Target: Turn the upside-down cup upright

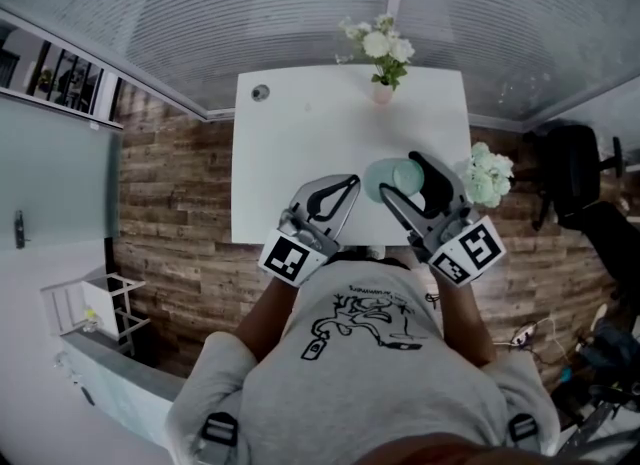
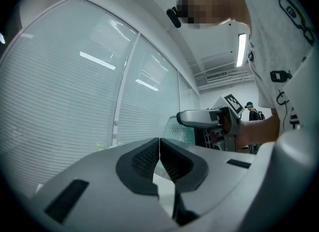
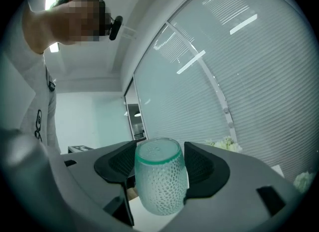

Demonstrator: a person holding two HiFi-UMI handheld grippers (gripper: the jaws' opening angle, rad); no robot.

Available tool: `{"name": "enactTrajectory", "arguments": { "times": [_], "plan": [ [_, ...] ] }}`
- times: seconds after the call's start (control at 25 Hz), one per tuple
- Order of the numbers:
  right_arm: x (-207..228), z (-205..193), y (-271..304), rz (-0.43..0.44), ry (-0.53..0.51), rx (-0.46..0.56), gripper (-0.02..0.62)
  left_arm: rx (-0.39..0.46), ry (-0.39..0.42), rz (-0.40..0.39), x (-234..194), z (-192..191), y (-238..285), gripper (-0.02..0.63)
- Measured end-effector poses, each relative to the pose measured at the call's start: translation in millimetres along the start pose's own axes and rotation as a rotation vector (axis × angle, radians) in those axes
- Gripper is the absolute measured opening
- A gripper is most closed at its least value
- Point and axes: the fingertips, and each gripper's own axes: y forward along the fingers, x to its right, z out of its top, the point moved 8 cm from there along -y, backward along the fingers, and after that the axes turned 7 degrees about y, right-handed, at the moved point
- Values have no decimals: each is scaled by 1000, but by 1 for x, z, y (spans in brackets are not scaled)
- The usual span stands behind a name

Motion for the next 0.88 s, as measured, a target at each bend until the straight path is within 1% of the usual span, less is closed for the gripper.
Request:
{"name": "enactTrajectory", "arguments": {
  "times": [0.24,0.6,0.88],
  "plan": [
    [3,-3,0,-24,133,80,316,-2,2,-1,1,1,-4,5],
    [13,-11,-2,-49,302,156,316,-8,2,-7,1,1,-8,5],
    [24,-19,-4,-54,464,210,316,-3,6,-5,0,3,-10,5]
  ]
}}
